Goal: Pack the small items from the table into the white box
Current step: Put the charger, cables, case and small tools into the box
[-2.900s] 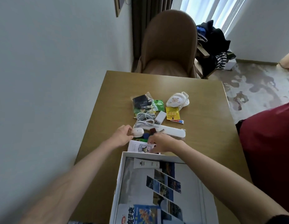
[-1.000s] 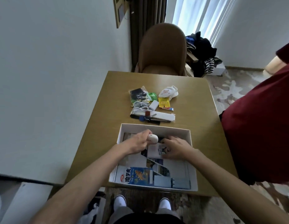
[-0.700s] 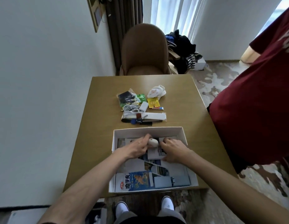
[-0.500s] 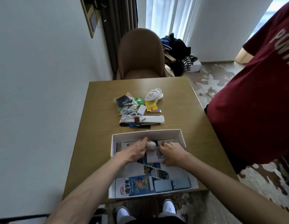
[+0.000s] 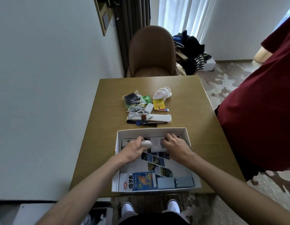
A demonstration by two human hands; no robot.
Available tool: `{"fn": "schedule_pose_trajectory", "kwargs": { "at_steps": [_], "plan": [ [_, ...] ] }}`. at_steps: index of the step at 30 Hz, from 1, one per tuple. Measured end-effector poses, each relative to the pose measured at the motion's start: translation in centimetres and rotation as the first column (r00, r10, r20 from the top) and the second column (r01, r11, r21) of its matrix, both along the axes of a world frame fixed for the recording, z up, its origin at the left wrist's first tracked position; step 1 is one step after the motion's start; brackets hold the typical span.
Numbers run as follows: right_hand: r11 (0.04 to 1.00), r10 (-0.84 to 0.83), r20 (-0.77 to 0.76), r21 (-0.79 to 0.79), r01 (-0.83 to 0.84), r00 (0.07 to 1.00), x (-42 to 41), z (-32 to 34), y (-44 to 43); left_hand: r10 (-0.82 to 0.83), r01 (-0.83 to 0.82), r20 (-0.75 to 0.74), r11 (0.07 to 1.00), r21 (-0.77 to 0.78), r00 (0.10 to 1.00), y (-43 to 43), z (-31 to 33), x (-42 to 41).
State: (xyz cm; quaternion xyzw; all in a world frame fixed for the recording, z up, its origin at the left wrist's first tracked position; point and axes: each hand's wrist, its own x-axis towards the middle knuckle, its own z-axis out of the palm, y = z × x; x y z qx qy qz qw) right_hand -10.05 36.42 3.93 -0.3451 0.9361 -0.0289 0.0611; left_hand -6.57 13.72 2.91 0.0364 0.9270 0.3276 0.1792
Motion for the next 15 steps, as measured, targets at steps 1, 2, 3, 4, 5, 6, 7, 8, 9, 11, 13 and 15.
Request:
{"fn": "schedule_pose_trajectory", "kwargs": {
  "at_steps": [1, 2, 3, 4, 5, 6, 7, 8, 9, 11, 13, 15],
  "plan": [
    [0.999, 0.002, 0.027, -0.044, -0.001, 1.000, -0.2, 0.2, 0.0, 0.008, -0.008, 0.010, 1.000, -0.024, 1.000, 0.2, 0.0, 0.2],
    [0.996, 0.004, 0.073, -0.090, 0.003, 0.997, -0.4, 0.4, 0.1, 0.012, -0.012, 0.004, 0.998, -0.053, 1.000, 0.4, -0.1, 0.5],
    [0.992, 0.005, 0.131, -0.127, 0.011, 0.991, -0.5, 0.6, 0.1, 0.015, -0.016, -0.009, 0.996, -0.092, 1.000, 0.5, -0.2, 0.7],
    [0.988, 0.010, 0.184, -0.154, 0.018, 0.983, -0.6, 0.7, 0.0, 0.017, -0.020, -0.023, 0.990, -0.139, 1.000, 0.5, -0.3, 0.9],
    [0.986, 0.017, 0.220, -0.168, 0.020, 0.975, -0.6, 0.8, 0.0, 0.019, -0.025, -0.032, 0.982, -0.188, 0.999, 0.5, -0.3, 0.9],
    [0.985, 0.025, 0.242, -0.170, 0.018, 0.970, -0.6, 0.8, 0.0, 0.027, -0.035, -0.036, 0.973, -0.230, 0.999, 0.6, -0.4, 1.0],
    [0.986, 0.031, 0.256, -0.166, 0.012, 0.966, -0.6, 0.7, 0.0, 0.047, -0.055, -0.040, 0.967, -0.248, 0.998, 0.7, -0.4, 1.0],
    [0.987, 0.039, 0.263, -0.161, 0.004, 0.964, -0.6, 0.5, 0.0, 0.077, -0.087, -0.053, 0.966, -0.242, 0.996, 0.9, -0.5, 1.1],
    [0.987, 0.047, 0.265, -0.159, -0.005, 0.963, -0.7, 0.3, 0.1, 0.107, -0.125, -0.087, 0.966, -0.225, 0.990, 1.1, -0.4, 1.2],
    [0.986, 0.060, 0.265, -0.166, -0.015, 0.962, -1.1, 0.2, 0.2, 0.141, -0.179, -0.185, 0.961, -0.210, 0.973, 1.8, -0.4, 1.5],
    [0.983, 0.077, 0.258, -0.181, -0.031, 0.963, -1.7, 0.4, 0.4, 0.151, -0.207, -0.259, 0.957, -0.203, 0.954, 2.5, -0.4, 1.6],
    [0.975, 0.105, 0.223, -0.213, -0.056, 0.969, -2.4, 0.9, 0.5, 0.178, -0.235, -0.287, 0.955, -0.180, 0.941, 3.0, -0.2, 1.5]
  ]
}}
